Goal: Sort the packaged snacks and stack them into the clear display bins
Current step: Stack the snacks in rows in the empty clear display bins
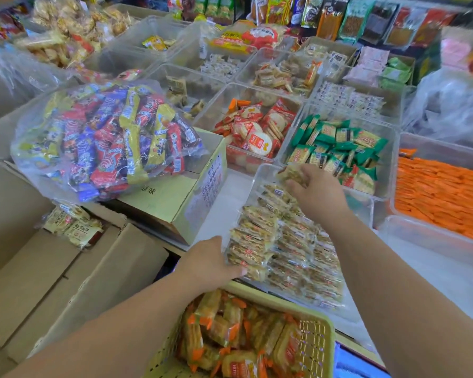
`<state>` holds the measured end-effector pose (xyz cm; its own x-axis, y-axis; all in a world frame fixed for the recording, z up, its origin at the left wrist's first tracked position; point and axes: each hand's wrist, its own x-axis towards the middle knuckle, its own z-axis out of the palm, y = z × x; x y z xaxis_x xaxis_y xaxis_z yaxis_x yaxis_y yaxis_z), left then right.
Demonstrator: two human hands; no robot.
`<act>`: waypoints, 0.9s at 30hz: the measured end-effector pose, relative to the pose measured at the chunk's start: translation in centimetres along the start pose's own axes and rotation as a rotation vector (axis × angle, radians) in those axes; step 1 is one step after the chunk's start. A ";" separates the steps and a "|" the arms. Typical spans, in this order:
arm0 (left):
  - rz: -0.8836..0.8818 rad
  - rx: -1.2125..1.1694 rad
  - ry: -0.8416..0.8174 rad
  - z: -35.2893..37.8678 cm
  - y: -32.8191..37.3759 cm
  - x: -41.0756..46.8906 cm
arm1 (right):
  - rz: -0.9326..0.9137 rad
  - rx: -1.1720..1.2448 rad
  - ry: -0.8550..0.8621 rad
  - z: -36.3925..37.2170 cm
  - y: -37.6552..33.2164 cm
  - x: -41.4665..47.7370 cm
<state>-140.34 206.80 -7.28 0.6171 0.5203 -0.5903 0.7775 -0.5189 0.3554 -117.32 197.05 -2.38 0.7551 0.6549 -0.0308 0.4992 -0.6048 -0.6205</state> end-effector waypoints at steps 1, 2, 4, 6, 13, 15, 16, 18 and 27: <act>-0.008 -0.060 -0.012 0.1 -0.1 0.1 | 0.002 -0.102 -0.061 0.8 0.0 0.8; -0.012 -0.095 -0.010 0.2 -0.2 0.2 | 0.004 -0.228 -0.131 1.6 -0.1 1.5; -0.010 -0.127 0.008 0.4 -0.4 0.5 | -0.036 -0.456 -0.269 3.5 -0.3 2.3; -0.011 -0.143 0.022 0.5 -0.6 0.7 | -0.055 -0.457 -0.382 5.3 -0.5 2.3; 0.007 -0.166 0.028 0.8 -1.1 0.7 | -0.044 -0.392 -0.542 7.7 -0.5 0.9; 0.030 -0.174 0.056 0.8 -1.2 0.2 | -0.021 -0.428 -0.552 7.5 -0.6 0.6; 0.049 -0.186 0.089 0.7 -1.4 -0.3 | -0.004 -0.466 -0.543 7.3 -0.8 0.3; 0.099 -0.265 0.182 0.2 -2.0 -1.9 | 0.002 -0.534 -0.462 7.1 -1.9 -0.4; 0.037 -0.777 0.767 -5.1 -15.4 -9.5 | -0.577 -0.086 -0.257 14.3 -15.8 -11.0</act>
<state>-157.51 213.31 -3.42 0.3433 0.9375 -0.0567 0.4549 -0.1131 0.8833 -139.62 205.87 -3.48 0.2341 0.9675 0.0960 0.8357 -0.1498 -0.5283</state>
